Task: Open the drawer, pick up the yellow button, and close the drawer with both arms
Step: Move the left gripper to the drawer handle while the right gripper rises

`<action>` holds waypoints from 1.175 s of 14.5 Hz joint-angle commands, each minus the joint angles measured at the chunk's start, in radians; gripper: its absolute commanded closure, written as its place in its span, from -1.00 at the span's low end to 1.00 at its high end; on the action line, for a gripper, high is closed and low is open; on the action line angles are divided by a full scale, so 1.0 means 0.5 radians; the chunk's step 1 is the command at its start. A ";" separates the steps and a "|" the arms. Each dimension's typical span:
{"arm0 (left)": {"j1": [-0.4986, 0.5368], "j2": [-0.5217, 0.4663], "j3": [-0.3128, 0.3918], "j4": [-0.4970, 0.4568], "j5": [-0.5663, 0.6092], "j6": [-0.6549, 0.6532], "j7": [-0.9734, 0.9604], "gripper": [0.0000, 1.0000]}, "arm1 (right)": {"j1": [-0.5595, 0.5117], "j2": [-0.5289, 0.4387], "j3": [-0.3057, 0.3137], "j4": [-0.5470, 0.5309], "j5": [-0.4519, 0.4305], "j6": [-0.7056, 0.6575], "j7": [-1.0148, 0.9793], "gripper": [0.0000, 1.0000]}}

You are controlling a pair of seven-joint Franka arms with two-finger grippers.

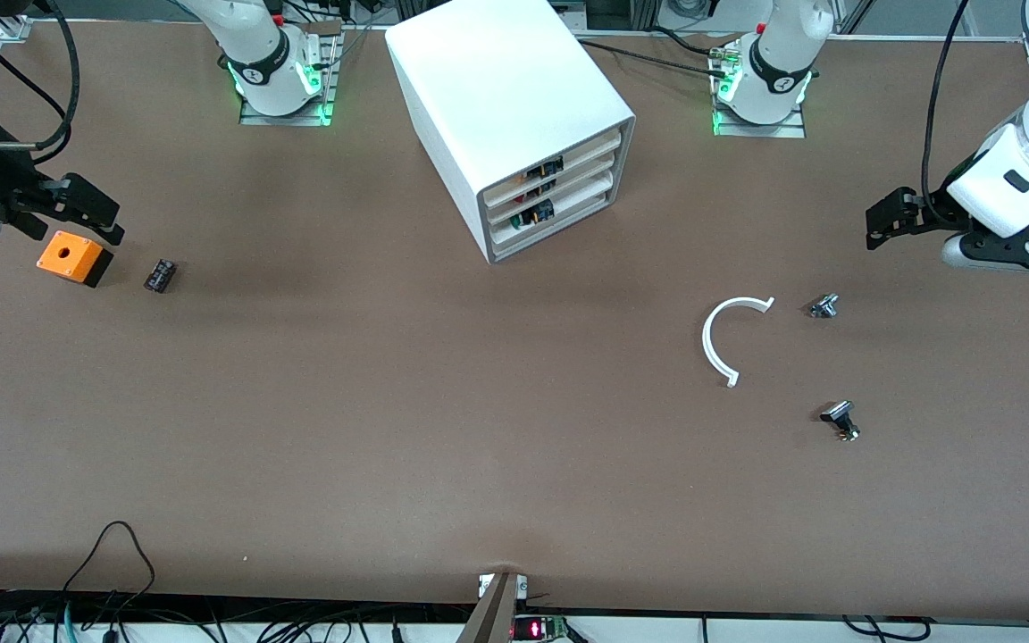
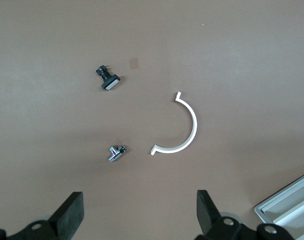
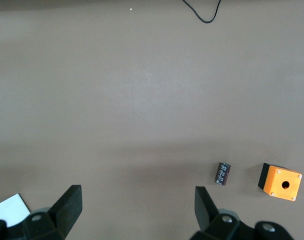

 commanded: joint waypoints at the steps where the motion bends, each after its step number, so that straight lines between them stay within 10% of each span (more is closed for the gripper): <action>1: -0.021 0.027 0.007 0.058 0.053 -0.034 -0.024 -0.98 | -0.011 0.014 -0.008 0.036 0.097 -0.043 0.037 -1.00; 11: -0.021 0.020 0.001 0.061 0.019 -0.178 -0.015 -0.98 | -0.039 0.143 -0.048 -0.043 0.122 -0.046 -0.179 -1.00; 17: -0.021 0.051 0.004 0.067 -0.410 -0.595 -0.012 -0.98 | 0.019 0.281 -0.072 -0.157 0.137 0.070 -0.181 -1.00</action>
